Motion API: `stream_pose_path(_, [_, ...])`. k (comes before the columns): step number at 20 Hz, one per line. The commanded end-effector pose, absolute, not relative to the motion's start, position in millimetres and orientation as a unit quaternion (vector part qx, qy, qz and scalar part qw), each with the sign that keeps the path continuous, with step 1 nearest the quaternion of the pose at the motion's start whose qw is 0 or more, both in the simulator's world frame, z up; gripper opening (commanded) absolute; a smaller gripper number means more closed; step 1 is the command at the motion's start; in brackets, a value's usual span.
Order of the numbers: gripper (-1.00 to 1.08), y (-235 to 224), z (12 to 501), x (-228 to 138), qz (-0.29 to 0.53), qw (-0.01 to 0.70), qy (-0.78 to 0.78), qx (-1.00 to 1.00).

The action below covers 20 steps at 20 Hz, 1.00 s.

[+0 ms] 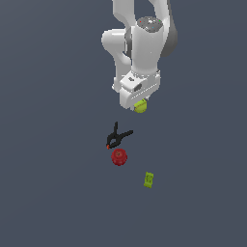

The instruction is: Pick up a designated object from a clutter of objects.

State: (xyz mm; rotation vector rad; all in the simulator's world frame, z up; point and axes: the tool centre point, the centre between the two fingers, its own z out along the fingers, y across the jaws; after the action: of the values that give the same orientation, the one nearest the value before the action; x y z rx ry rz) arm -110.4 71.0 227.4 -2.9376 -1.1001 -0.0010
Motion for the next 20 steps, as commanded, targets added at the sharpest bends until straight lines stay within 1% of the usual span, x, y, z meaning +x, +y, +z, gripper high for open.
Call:
stream_pose_path(1, [-1.0, 50.8, 249.4, -115.6, -0.001, 0.003, -0.351, -0.936])
stream_pose_path(14, [-1.0, -54.3, 357.9, -138.7, -0.001, 0.003, -0.35, -0.937])
stream_pose_path(20, [-1.0, -95.9, 400.9, -145.9, 0.0, 0.001, -0.35, -0.937])
